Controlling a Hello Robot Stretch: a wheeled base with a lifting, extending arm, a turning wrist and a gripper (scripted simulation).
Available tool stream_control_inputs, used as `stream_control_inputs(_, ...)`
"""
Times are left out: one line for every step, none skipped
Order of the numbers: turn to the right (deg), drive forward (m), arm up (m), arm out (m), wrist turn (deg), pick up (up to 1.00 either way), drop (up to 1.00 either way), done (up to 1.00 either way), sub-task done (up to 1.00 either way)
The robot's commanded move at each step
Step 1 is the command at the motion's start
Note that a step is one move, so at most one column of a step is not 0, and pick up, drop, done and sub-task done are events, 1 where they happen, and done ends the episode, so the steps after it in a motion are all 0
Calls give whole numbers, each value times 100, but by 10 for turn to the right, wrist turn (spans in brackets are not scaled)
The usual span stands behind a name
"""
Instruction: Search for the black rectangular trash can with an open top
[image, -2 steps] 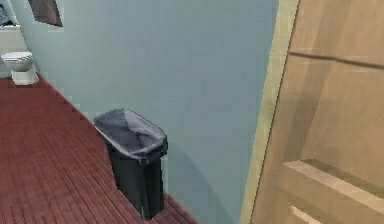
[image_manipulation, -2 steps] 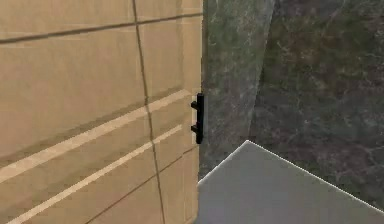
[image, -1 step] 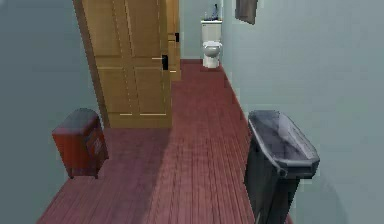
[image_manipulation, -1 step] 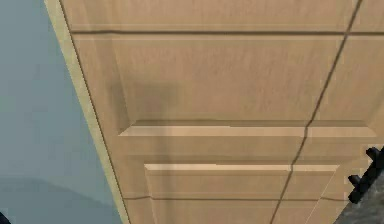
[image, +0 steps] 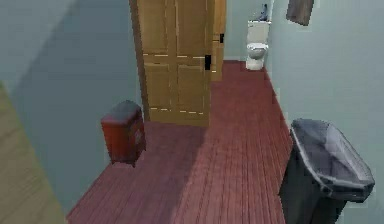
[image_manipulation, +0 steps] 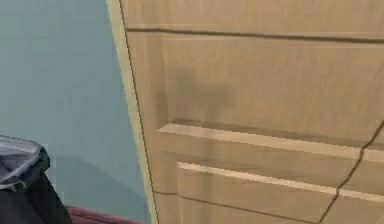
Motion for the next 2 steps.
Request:
stream_control_inputs(0,45,0,0,0,0,0,0,0)
stream_control_inputs(450,0,0,0,0,0,0,0,0)
